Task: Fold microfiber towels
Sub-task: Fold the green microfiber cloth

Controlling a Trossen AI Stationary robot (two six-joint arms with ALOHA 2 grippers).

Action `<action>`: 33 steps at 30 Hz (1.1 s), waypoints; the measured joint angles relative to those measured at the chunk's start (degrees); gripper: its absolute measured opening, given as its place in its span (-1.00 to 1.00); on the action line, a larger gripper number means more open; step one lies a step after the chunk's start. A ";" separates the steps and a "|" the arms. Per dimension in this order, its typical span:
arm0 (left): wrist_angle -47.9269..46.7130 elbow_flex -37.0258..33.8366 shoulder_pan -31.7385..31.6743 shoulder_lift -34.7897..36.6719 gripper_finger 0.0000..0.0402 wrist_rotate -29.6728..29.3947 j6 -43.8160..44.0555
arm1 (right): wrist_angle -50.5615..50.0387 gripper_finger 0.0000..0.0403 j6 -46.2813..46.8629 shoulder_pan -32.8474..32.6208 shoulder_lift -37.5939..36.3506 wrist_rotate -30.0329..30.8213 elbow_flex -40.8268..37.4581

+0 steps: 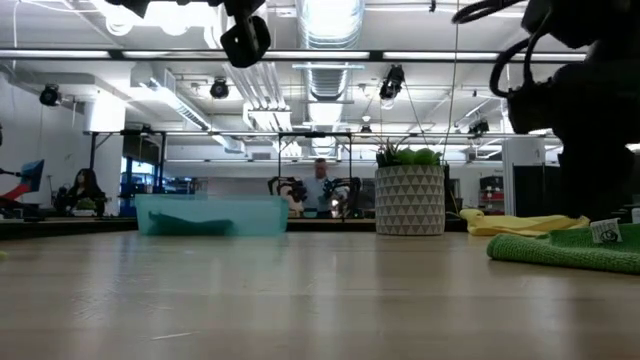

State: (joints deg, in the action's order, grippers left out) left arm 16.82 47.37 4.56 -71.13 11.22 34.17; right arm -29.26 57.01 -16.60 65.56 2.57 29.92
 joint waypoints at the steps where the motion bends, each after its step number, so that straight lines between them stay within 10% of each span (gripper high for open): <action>1: 0.02 -0.09 0.00 0.00 -1.00 0.00 -0.02 | 0.24 -0.04 -0.04 0.00 1.47 0.00 0.49; 11: -0.02 -1.23 -0.04 0.00 -1.00 0.70 -0.11 | -1.02 -0.20 0.75 0.15 16.16 -1.59 4.83; 19: -0.09 -1.30 -0.04 0.13 -1.00 1.40 -0.09 | -4.59 -0.90 -5.74 0.13 16.96 -4.37 12.80; 33: 2.91 -1.20 -0.87 0.13 -1.00 1.37 -8.03 | -14.55 -0.96 -12.72 0.11 10.73 4.01 31.95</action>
State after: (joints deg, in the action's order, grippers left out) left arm 19.73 46.17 3.68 -71.00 12.60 26.14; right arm -43.81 44.29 -16.49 76.29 6.58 61.87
